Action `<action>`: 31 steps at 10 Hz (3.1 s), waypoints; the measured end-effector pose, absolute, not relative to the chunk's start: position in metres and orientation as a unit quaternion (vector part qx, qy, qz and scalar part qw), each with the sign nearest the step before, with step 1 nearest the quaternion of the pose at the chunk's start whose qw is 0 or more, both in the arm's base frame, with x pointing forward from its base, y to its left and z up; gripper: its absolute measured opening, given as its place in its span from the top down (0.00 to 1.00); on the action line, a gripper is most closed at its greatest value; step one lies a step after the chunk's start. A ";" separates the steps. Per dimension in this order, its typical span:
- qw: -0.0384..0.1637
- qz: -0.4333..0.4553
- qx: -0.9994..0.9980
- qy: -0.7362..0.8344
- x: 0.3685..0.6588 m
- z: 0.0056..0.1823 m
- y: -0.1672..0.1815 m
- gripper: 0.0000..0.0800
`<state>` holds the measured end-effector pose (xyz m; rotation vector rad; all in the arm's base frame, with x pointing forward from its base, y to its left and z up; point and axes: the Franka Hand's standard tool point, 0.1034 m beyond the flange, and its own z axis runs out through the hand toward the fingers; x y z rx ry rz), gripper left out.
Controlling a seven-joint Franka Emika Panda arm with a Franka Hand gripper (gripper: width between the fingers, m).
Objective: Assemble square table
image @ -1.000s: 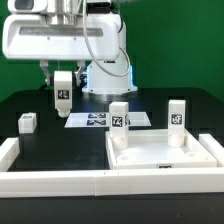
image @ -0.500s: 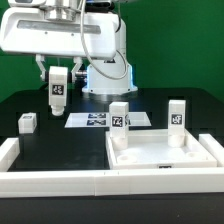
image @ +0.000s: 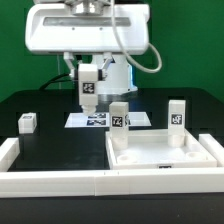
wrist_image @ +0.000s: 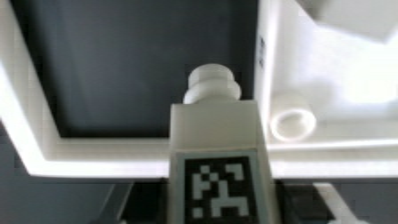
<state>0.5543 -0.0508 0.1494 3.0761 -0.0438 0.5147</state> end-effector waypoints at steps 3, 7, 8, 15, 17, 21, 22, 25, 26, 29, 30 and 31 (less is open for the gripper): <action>0.011 0.172 0.985 -0.015 0.567 0.148 -0.041 0.64; 0.010 0.171 0.985 -0.016 0.567 0.147 -0.038 0.64; 0.005 0.177 0.984 -0.030 0.570 0.145 -0.023 0.64; -0.010 0.192 0.981 -0.039 0.610 0.133 0.033 0.64; -0.010 0.192 0.981 -0.039 0.610 0.132 0.033 0.64; -0.016 0.206 0.977 -0.043 0.611 0.118 0.066 0.64; -0.020 0.206 0.977 -0.048 0.613 0.116 0.075 0.64; -0.026 0.198 0.978 -0.061 0.608 0.101 0.101 0.64; -0.025 0.195 0.979 -0.059 0.605 0.098 0.102 0.64; -0.021 0.195 0.979 -0.060 0.598 0.093 0.099 0.64; -0.022 0.192 0.979 -0.060 0.597 0.093 0.101 0.64; -0.022 0.191 0.979 -0.059 0.596 0.093 0.101 0.64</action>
Offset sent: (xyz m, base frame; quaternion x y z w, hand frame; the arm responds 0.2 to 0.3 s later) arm 0.0000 0.0000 0.0000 0.0000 0.0000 0.0000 1.0000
